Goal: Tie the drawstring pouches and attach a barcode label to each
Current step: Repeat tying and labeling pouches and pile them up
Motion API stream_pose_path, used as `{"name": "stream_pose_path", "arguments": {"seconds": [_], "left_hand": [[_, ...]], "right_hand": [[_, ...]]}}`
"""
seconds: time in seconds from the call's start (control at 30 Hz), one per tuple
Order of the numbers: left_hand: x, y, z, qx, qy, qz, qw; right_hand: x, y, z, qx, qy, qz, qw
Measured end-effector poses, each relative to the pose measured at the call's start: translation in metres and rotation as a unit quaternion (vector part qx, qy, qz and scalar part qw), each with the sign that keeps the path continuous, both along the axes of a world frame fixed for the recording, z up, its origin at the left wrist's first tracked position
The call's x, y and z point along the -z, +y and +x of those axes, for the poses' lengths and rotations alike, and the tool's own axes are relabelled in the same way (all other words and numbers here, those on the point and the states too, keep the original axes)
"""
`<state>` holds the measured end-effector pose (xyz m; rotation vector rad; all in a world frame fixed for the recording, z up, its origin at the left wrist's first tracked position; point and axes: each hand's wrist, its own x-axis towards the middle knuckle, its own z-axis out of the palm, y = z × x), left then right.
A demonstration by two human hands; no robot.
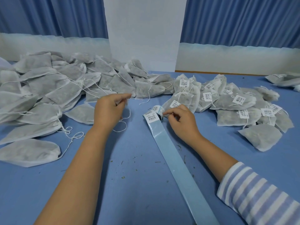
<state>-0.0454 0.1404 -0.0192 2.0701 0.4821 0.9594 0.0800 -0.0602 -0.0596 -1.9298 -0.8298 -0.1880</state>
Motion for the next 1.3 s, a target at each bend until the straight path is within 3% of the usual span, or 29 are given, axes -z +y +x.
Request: {"name": "stream_pose_path", "arguments": {"seconds": [0.13, 0.23, 0.37, 0.43, 0.63, 0.8, 0.93, 1.0, 1.1, 1.3], "left_hand": [[-0.001, -0.007, 0.001, 0.02, 0.024, 0.059, 0.998], [-0.003, -0.01, 0.001, 0.036, 0.024, 0.119, 0.992], [-0.007, -0.015, 0.0, 0.087, 0.007, 0.184, 0.979], [-0.007, -0.018, 0.0, 0.085, 0.014, 0.2, 0.976], [-0.006, -0.019, 0.001, 0.124, 0.057, 0.185, 0.973], [-0.003, -0.016, 0.001, 0.102, 0.084, 0.158, 0.979], [-0.005, -0.013, 0.001, 0.152, 0.124, 0.148, 0.969], [-0.008, -0.015, -0.001, 0.178, 0.152, 0.097, 0.967], [-0.014, -0.018, -0.007, 0.214, 0.16, -0.004, 0.964], [-0.024, -0.038, -0.011, 0.29, 0.08, -0.113, 0.947]], "right_hand": [[-0.02, 0.007, -0.017, -0.034, 0.042, 0.068, 0.996], [-0.034, 0.014, -0.032, -0.106, 0.142, 0.09, 0.98], [-0.04, 0.024, -0.053, -0.206, 0.345, 0.065, 0.913], [-0.04, 0.026, -0.06, -0.218, 0.38, 0.071, 0.896], [-0.034, 0.027, -0.056, -0.175, 0.381, 0.093, 0.903], [-0.038, 0.022, -0.046, -0.127, 0.35, 0.0, 0.928], [-0.047, 0.016, -0.042, -0.173, 0.366, 0.03, 0.914], [-0.052, 0.013, -0.039, -0.184, 0.375, 0.072, 0.906], [-0.053, 0.01, -0.036, -0.146, 0.339, 0.097, 0.924], [-0.038, 0.006, -0.032, -0.035, 0.197, 0.13, 0.971]]}}
